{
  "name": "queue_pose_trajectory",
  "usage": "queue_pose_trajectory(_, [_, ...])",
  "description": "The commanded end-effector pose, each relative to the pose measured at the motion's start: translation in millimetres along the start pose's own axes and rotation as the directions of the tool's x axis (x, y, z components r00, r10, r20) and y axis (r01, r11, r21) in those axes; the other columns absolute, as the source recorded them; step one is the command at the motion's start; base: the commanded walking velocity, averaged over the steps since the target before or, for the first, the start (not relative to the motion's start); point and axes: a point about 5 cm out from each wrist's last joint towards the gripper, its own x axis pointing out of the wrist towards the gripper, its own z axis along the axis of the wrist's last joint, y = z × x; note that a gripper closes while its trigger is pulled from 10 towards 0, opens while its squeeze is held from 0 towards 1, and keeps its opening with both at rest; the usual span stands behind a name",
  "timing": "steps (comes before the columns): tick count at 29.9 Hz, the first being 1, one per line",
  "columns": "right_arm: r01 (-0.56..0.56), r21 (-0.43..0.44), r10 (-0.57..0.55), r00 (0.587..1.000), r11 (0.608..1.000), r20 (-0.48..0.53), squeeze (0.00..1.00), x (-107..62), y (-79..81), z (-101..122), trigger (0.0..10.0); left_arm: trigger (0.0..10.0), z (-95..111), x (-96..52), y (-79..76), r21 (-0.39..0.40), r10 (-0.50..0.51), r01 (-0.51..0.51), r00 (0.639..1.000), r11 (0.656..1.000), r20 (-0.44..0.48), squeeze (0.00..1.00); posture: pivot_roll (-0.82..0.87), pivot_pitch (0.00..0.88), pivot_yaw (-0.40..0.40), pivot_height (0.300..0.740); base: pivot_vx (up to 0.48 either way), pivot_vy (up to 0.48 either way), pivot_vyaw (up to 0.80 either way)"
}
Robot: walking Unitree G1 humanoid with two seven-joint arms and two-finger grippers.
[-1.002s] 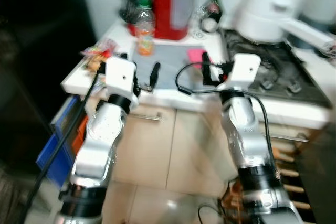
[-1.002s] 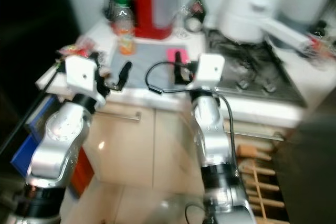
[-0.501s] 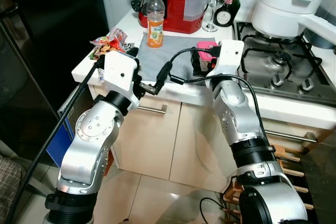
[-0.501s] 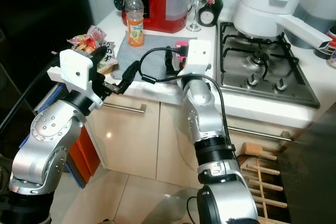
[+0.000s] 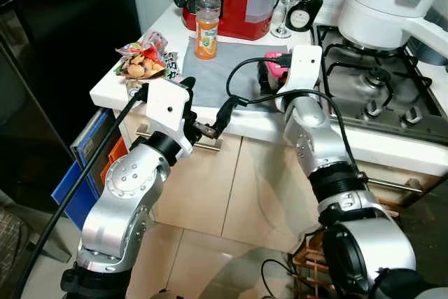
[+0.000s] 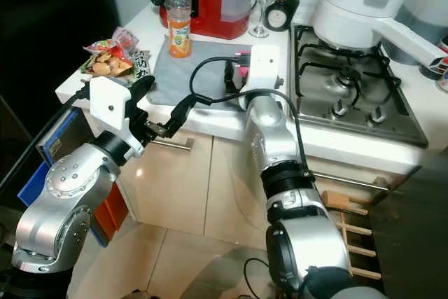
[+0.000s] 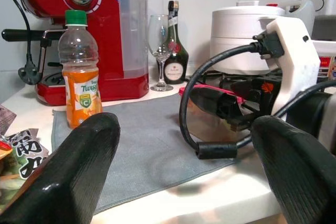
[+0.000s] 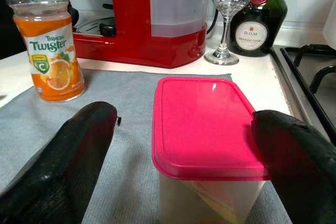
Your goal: Restocking fridge
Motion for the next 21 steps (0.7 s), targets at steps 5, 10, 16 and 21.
queue_pose_trajectory(5, [0.038, 0.032, -0.037, 0.999, 0.999, -0.039, 0.0, 7.3, -15.3, 3.2, 10.0, 10.0, 2.3, -2.9, -5.2, -0.012, -0.004, 0.004, 1.0, 1.0, -0.003, 0.0, 0.04, 0.053, -0.085, 0.74, 0.0, 0.0, 0.0])
queue_pose_trajectory(10, [0.04, 0.075, -0.033, 0.995, 0.996, -0.098, 0.0, 12.5, -20.7, 1.9, 10.0, 10.0, 1.7, -3.7, -5.8, -0.018, 0.01, -0.01, 1.0, 1.0, -0.008, 0.0, 0.05, 0.054, -0.1, 0.74, 0.0, 0.0, 0.0])
queue_pose_trajectory(16, [0.009, 0.091, 0.001, 0.994, 0.996, -0.11, 0.0, 15.9, -15.0, 4.9, 10.0, 10.0, 2.6, -5.2, -6.4, -0.02, 0.015, -0.015, 1.0, 1.0, -0.01, 0.0, 0.06, 0.06, -0.11, 0.74, 0.0, 0.0, 0.0])
queue_pose_trajectory(21, [-0.024, 0.095, 0.038, 0.989, 0.995, -0.144, 0.0, 16.4, -7.3, 0.9, 10.0, 10.0, 1.9, -6.9, -7.2, -0.028, 0.02, -0.021, 1.0, 0.999, -0.016, 0.0, 0.07, 0.063, -0.115, 0.74, 0.0, 0.0, 0.0])
